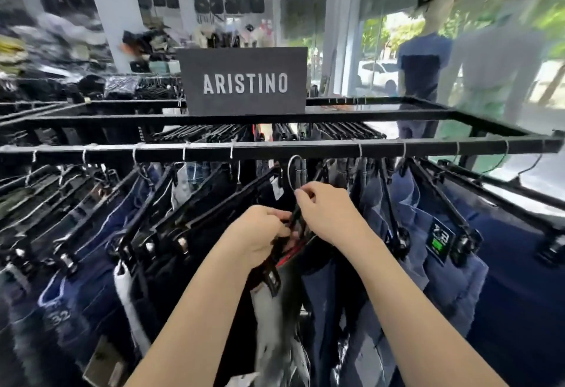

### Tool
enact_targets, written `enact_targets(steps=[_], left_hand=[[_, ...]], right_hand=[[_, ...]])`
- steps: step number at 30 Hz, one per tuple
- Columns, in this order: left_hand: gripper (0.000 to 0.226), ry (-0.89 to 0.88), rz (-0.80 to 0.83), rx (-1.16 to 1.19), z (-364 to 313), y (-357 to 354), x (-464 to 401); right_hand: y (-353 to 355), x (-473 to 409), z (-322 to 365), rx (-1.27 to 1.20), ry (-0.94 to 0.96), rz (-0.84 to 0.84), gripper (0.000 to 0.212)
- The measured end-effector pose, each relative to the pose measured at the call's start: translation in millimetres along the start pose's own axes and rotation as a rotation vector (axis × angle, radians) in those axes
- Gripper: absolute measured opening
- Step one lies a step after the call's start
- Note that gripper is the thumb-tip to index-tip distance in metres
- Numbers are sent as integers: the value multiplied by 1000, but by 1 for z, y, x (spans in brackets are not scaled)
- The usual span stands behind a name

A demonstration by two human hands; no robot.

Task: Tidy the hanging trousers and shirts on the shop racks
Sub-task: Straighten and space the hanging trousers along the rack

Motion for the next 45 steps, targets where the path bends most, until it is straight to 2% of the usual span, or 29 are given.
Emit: enact_targets(steps=[3, 6, 9, 12, 15, 18, 20, 22, 24, 26, 27, 29, 31, 33, 34, 36, 38, 40, 42, 44, 45], left_hand=[[40, -85, 95, 252, -5, -17, 0], [36, -215, 90, 277, -21, -22, -2], [30, -238, 16, 264, -23, -22, -16], [36, -206, 16, 165, -8, -24, -25], [30, -221, 52, 59, 1, -23, -20], [25, -293, -45, -150, -1, -13, -9], [22, -435, -114, -349, -5, 0, 6], [22, -637, -167, -399, -10, 20, 32], [18, -909, -366, -495, -23, 53, 65], [17, -1063, -571, -637, -33, 86, 90], [19, -1061, -625, -679, -36, 102, 95], [22, -944, -631, -685, -36, 124, 97], [24, -749, -575, -624, -25, 131, 91], [27, -597, -498, -473, -10, 126, 85], [30, -555, -428, -316, -4, 121, 81], [34, -456, -245, 8, 4, 105, 74], [37, -346, -141, 103, 10, 90, 67], [43, -319, -80, -17, 18, 83, 65], [45, -361, -46, -312, 26, 92, 61], [39, -435, -83, -614, 24, 112, 59], [38, -443, -111, -671, 19, 122, 58]], right_hand=[[5, 5, -3, -43, -56, -2, 37], [5, 16, -5, -24, -35, -10, 41], [4, 18, -5, -15, -24, -21, 42], [2, 15, -1, -18, -70, 24, 47], [-5, 13, 12, 38, -48, 53, 47], [-15, 11, 21, 127, -31, 47, 40], [-19, 11, 21, 187, -43, 3, 35], [-17, 11, 14, 216, -74, -35, 39], [-10, 13, 8, 250, -102, -70, 38], [-7, 15, 7, 296, -127, -86, 36], [-6, 17, 11, 352, -119, -112, 35], [-6, 23, 29, 397, -53, -221, 33], [-9, 32, 53, 228, 3, -297, 32], [-21, 39, 74, 8, -28, -200, 32], [-30, 40, 82, -75, -59, -104, 30], [-48, 37, 89, -92, -96, 54, 34], [-55, 33, 84, -81, -127, 92, 40], [-54, 31, 72, -101, -174, 80, 37], [-52, 34, 57, -140, -224, 56, 34], [-45, 40, 50, -133, -245, 22, 21], [-41, 42, 49, -110, -248, 10, 17]])
Point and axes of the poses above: each hand's wrist, its own x-axis away from the middle knuckle, its own y-axis out of the back of the hand, z = x × y, the point moved 5 cm from there along -x, towards the middle knuckle, and after that the axes turned 3 degrees about -z, right-handed, at the moved point
